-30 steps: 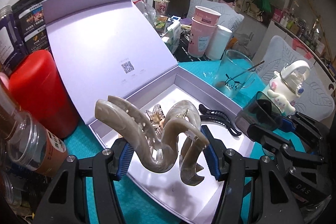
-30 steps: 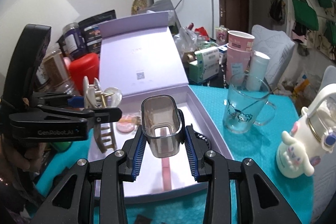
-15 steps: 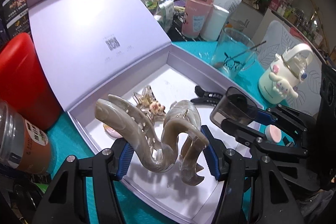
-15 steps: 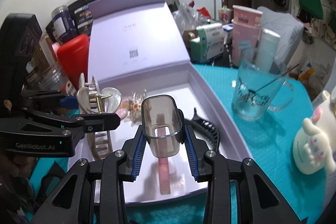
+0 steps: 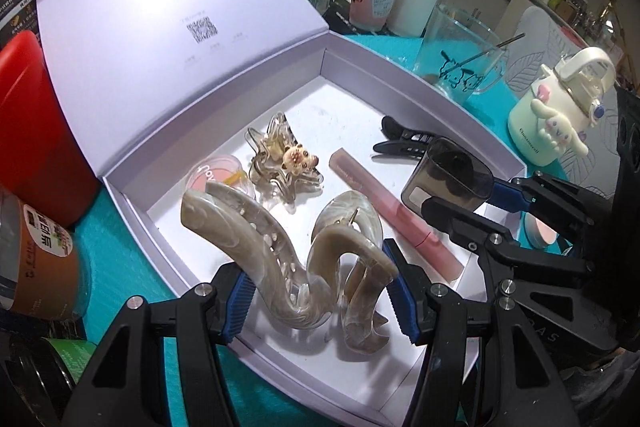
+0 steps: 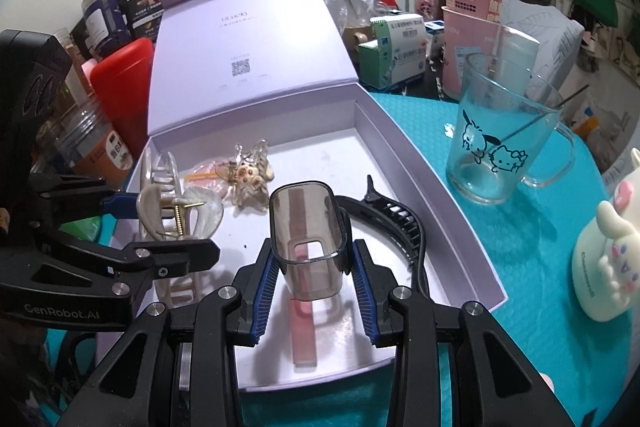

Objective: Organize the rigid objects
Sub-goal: 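Lower the claw clip and clear cup into the box with both tools, then open both tools to release the claw clip and clear cup in the box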

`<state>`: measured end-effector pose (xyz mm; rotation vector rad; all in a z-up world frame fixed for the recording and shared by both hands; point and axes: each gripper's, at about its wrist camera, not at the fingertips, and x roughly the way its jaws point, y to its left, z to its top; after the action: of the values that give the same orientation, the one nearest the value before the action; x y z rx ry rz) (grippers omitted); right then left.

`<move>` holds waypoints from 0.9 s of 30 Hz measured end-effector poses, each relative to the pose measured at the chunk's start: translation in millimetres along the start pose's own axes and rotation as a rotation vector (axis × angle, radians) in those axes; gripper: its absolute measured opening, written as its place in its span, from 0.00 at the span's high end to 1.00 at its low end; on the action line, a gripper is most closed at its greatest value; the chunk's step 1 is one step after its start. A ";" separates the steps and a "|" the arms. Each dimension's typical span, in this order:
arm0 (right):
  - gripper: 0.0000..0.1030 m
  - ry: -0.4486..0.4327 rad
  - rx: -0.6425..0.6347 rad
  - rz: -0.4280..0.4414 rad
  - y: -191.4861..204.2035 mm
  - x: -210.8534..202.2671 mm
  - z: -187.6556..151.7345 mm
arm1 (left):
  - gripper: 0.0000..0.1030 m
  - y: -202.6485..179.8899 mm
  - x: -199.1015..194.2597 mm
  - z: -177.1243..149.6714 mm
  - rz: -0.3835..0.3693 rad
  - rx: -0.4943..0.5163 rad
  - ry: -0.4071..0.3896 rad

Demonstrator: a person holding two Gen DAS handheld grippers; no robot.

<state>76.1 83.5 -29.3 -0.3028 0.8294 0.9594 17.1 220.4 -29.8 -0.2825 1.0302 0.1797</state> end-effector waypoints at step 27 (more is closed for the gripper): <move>0.53 0.031 0.025 -0.068 -6.4 7.1 9.0 | 0.43 4.0 19.9 18.9 0.101 -0.034 0.022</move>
<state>87.8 89.3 -29.3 -0.3224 0.8538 0.8824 41.5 230.4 -38.5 -0.2638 1.0649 0.2860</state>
